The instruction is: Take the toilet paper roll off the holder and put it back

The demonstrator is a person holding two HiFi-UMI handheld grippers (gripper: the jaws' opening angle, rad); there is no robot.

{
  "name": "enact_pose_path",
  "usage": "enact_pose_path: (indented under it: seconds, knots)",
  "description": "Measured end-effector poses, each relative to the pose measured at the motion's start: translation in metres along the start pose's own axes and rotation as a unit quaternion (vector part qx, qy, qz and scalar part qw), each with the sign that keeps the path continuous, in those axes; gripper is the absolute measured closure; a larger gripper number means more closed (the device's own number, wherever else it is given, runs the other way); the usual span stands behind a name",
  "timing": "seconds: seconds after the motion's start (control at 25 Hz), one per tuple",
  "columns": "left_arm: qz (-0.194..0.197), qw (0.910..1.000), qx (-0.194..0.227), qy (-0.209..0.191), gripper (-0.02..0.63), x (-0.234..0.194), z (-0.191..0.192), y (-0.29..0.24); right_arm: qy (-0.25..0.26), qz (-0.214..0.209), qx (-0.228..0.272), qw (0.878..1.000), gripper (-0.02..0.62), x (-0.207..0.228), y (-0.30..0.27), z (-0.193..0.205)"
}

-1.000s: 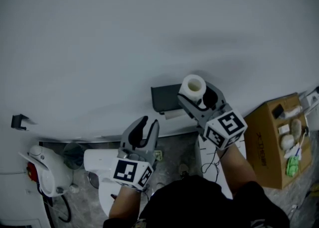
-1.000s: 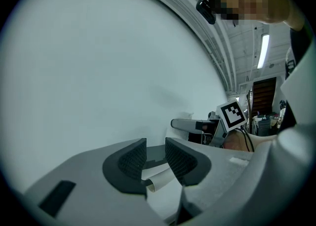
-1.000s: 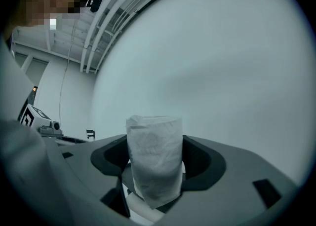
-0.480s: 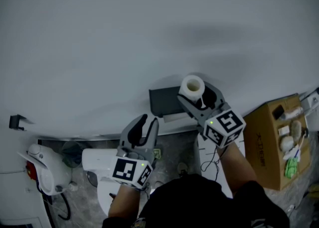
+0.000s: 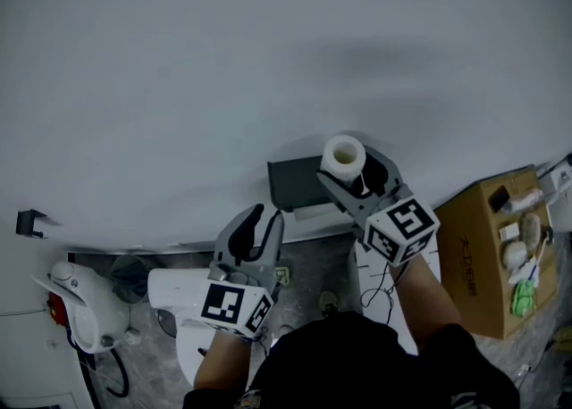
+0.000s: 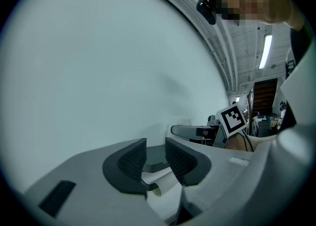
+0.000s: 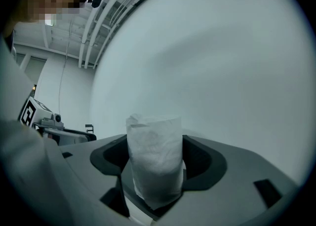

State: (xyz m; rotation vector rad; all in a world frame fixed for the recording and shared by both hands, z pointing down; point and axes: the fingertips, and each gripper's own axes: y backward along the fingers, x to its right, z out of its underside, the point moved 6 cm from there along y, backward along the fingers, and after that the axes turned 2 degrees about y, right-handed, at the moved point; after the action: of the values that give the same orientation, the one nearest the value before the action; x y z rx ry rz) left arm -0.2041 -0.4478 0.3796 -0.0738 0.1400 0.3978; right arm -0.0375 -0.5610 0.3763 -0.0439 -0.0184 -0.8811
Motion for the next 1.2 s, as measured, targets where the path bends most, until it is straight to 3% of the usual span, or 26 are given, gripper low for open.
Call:
enact_pose_path:
  seconds: [0.28,0.72,1.08,1.2]
  knots:
    - [0.006,1.0,0.005,0.0,0.502,-0.001,-0.004,0.005,0.0,0.011,0.006,1.0,0.232,-0.002,0.004,-0.005]
    - [0.031,0.9994,0.015,0.001,0.502,0.011,-0.01,0.032,-0.001,0.053,0.025,0.998,0.227,-0.022,0.042,-0.021]
    - [0.064,0.9977,0.015,0.016,0.502,0.014,-0.005,0.083,0.0,0.091,0.021,0.996,0.244,-0.08,0.079,-0.02]
    - [0.074,0.9968,0.015,0.027,0.502,0.012,0.001,0.104,0.001,0.097,0.013,0.995,0.287,-0.107,0.09,-0.016]
